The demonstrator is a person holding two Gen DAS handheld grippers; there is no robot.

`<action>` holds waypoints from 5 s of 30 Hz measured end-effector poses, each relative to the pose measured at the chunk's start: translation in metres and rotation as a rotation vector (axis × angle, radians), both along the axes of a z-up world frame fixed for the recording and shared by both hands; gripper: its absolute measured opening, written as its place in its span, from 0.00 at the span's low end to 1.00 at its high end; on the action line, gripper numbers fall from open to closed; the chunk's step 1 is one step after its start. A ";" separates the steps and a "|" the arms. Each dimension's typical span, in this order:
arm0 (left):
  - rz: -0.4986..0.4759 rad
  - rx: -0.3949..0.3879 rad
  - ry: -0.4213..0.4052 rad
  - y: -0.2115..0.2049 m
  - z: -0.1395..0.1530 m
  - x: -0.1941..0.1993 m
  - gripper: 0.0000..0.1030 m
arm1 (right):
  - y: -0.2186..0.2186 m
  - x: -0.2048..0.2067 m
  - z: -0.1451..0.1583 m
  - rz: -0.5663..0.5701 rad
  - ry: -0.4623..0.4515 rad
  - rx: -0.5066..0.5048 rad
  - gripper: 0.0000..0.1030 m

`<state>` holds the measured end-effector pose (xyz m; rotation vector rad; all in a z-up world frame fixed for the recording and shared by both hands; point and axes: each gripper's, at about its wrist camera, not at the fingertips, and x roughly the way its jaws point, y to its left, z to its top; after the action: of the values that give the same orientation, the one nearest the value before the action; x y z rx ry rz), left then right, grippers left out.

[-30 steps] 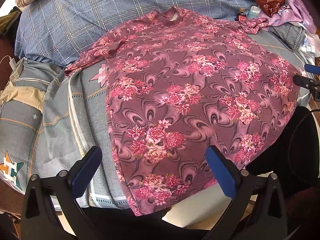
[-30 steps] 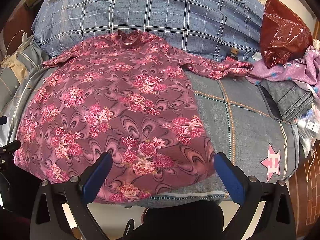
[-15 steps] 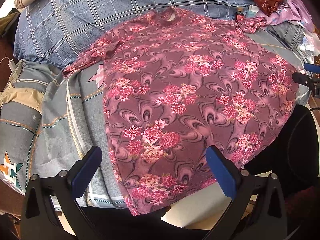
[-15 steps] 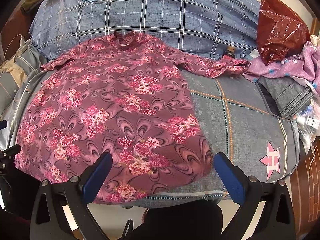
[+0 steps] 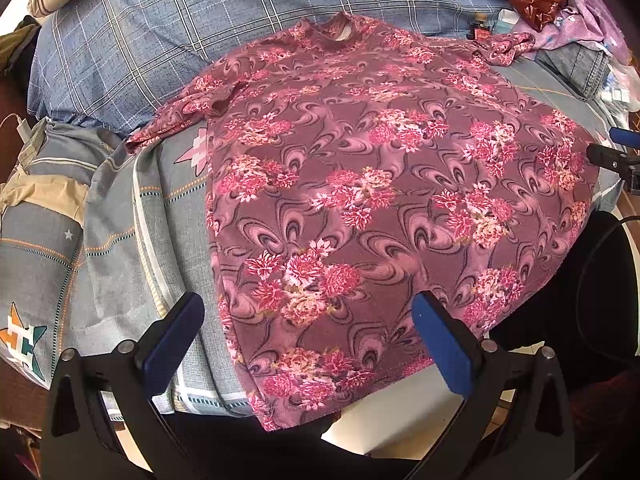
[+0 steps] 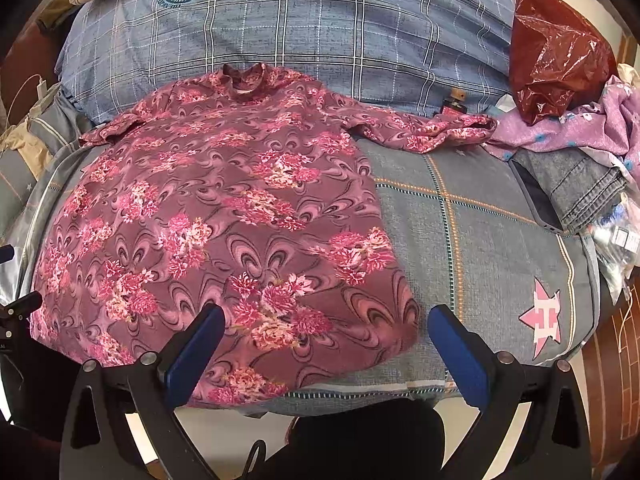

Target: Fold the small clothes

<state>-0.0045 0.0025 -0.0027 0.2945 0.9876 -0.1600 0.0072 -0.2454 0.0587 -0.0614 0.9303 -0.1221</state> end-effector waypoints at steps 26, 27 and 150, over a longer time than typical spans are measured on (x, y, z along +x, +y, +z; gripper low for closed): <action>-0.012 -0.002 0.024 -0.013 0.000 0.006 1.00 | -0.013 -0.003 -0.003 -0.026 0.001 0.016 0.99; -0.012 0.000 0.026 -0.013 0.000 0.007 1.00 | -0.013 -0.002 -0.003 -0.026 0.001 0.018 0.99; 0.293 -0.243 0.262 0.015 -0.026 0.165 1.00 | -0.380 0.149 0.011 -0.552 -0.401 0.552 0.69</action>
<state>0.1607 0.0177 -0.0287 -0.0977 1.2454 -0.0502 0.1558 -0.6257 0.0701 0.7122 0.5331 -0.3686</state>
